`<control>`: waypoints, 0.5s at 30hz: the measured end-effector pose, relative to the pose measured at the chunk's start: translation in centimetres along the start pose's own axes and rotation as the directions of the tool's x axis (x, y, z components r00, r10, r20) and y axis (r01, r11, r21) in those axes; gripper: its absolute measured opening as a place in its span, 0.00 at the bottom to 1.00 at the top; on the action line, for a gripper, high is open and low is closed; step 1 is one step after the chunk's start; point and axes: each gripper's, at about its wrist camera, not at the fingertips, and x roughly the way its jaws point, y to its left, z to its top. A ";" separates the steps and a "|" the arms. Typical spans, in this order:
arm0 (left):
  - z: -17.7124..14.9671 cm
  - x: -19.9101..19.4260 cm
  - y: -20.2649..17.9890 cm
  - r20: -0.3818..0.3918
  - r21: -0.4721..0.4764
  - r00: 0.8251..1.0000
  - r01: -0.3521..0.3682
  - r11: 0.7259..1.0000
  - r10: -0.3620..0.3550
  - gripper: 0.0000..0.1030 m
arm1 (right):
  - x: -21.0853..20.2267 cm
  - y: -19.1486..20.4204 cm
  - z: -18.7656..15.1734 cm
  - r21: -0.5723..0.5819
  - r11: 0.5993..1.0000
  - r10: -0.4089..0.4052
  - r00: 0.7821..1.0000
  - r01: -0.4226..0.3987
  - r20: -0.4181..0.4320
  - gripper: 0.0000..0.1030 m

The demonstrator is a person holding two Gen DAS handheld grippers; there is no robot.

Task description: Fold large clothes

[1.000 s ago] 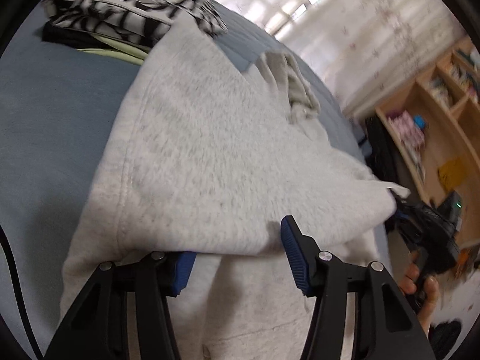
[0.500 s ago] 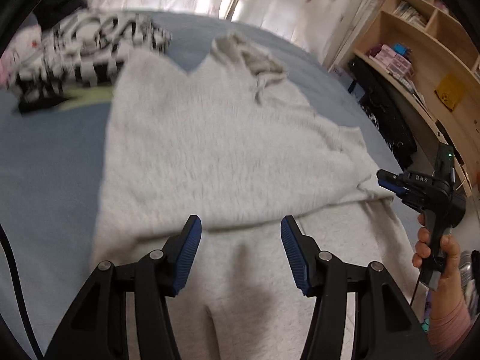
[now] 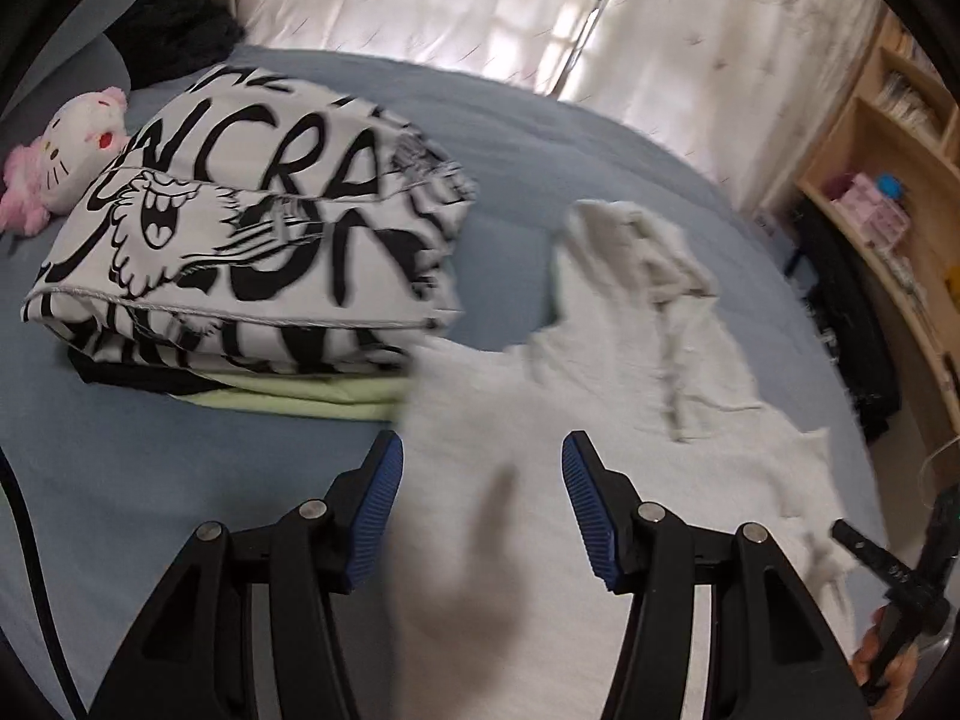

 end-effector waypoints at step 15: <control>-1.6 8.4 4.1 -0.185 -0.017 0.979 0.080 0.997 -0.082 0.59 | 4.3 -0.8 0.3 0.010 1.000 -0.026 0.998 0.026 -0.050 0.20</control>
